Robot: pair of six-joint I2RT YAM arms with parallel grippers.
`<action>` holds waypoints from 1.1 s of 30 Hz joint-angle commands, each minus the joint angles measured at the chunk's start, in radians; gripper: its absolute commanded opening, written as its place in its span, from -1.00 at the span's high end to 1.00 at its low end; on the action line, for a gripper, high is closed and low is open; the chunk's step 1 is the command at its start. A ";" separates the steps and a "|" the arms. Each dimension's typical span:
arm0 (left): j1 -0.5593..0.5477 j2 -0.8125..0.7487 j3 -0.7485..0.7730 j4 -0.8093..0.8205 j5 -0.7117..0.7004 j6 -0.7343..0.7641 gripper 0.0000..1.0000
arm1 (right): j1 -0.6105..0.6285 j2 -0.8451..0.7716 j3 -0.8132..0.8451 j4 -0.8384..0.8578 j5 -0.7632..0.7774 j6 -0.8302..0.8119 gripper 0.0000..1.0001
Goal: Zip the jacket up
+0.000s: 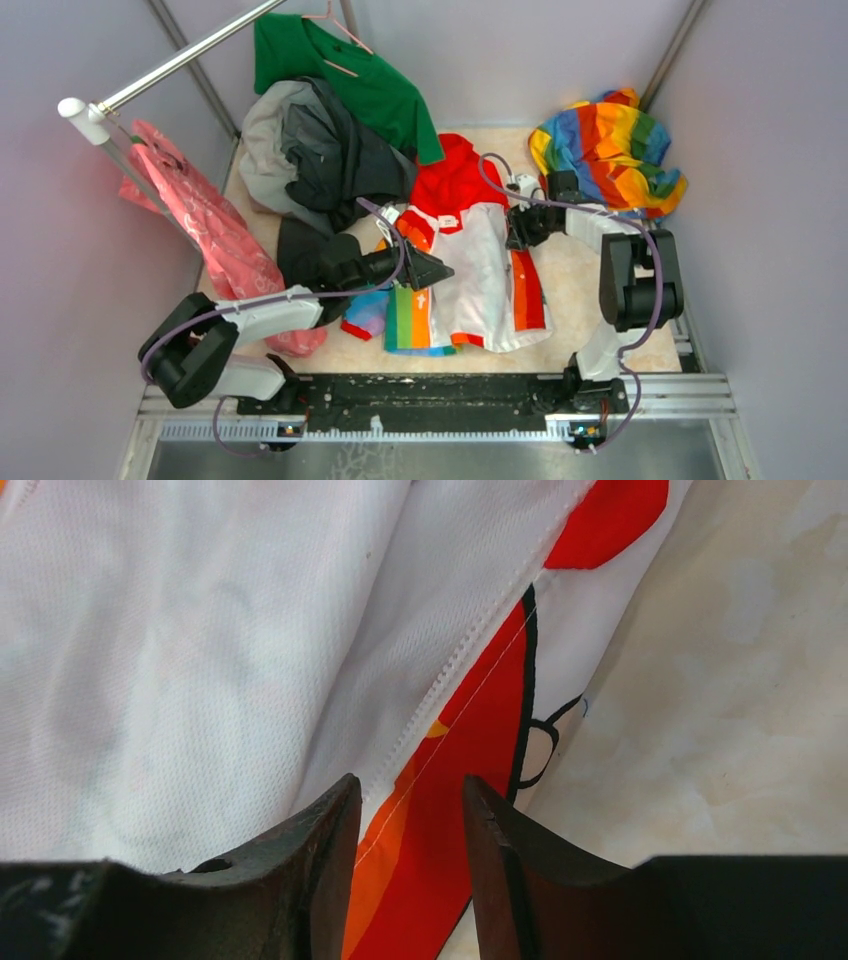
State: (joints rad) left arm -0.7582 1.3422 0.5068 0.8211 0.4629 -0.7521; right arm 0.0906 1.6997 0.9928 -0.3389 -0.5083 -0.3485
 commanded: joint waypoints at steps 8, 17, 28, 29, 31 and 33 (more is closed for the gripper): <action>-0.133 0.006 0.121 -0.168 -0.114 0.033 -0.51 | -0.002 0.053 0.125 -0.084 0.004 -0.020 0.17; -0.200 -0.020 0.171 -0.265 -0.192 0.076 -0.50 | 0.000 0.071 0.128 -0.090 0.007 -0.016 0.19; -0.202 0.025 0.172 -0.151 -0.204 0.071 -0.50 | 0.031 0.100 0.156 -0.178 0.015 -0.053 0.29; -0.202 0.038 0.174 -0.133 -0.201 0.072 -0.50 | 0.033 0.100 0.160 -0.183 0.019 -0.058 0.30; -0.202 0.072 0.178 -0.097 -0.201 0.080 -0.49 | 0.032 0.099 0.169 -0.198 0.022 -0.064 0.39; -0.202 0.104 0.187 -0.061 -0.206 0.092 -0.49 | 0.034 0.096 0.175 -0.208 0.022 -0.068 0.47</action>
State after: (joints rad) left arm -0.9535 1.3930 0.6598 0.6544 0.2691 -0.6827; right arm 0.1162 1.7966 1.1152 -0.5198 -0.4873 -0.3927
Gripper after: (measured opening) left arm 0.746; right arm 0.293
